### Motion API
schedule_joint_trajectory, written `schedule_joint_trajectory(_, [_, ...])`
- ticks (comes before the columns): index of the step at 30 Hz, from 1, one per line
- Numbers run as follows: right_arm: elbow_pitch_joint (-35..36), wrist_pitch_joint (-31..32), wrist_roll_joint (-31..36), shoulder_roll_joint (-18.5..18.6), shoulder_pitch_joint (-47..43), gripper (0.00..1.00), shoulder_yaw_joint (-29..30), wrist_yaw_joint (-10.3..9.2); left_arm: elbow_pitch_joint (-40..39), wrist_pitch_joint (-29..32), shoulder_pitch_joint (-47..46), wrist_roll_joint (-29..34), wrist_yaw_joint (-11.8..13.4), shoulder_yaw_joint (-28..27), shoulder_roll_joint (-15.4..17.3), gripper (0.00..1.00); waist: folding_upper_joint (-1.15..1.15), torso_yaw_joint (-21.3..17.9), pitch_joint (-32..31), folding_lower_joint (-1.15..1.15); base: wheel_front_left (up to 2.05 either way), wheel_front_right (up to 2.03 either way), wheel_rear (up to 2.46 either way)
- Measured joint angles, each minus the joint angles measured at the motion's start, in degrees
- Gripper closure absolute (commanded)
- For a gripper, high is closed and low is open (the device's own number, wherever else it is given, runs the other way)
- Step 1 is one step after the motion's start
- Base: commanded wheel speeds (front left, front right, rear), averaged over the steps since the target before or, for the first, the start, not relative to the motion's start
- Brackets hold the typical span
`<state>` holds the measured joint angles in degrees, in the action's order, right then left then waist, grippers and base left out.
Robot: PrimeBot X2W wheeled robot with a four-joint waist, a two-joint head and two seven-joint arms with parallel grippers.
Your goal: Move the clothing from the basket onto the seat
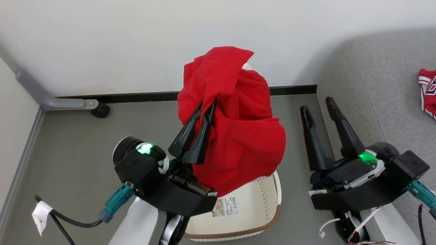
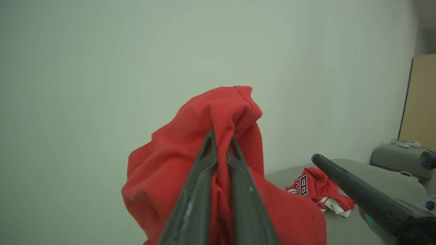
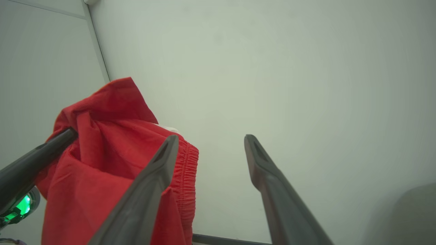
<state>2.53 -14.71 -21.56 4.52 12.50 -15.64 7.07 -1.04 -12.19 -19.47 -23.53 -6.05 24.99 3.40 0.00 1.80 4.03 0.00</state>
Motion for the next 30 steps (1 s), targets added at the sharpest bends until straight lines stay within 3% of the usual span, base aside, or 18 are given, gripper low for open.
schedule_joint_trajectory(8, [2.8,0.0,-4.5,4.7,2.8,0.0,-9.9,0.0,0.3,0.1,-0.1,-0.1,0.0,0.1,0.0,1.0,0.0,0.3,0.9,0.0,0.0,0.0,0.0])
schedule_joint_trajectory(17, [-2.8,0.0,-7.8,10.1,5.2,0.0,-19.5,0.0,0.3,0.1,-1.4,-0.1,0.0,1.2,-0.1,1.0,0.0,1.3,1.7,0.0,0.0,0.0,0.0])
schedule_joint_trajectory(30, [-9.9,0.0,-11.2,12.0,9.4,0.0,-22.0,0.0,-0.3,0.0,-2.4,-0.2,0.0,2.9,-0.2,1.0,0.0,3.2,2.2,0.0,0.0,0.0,0.0])
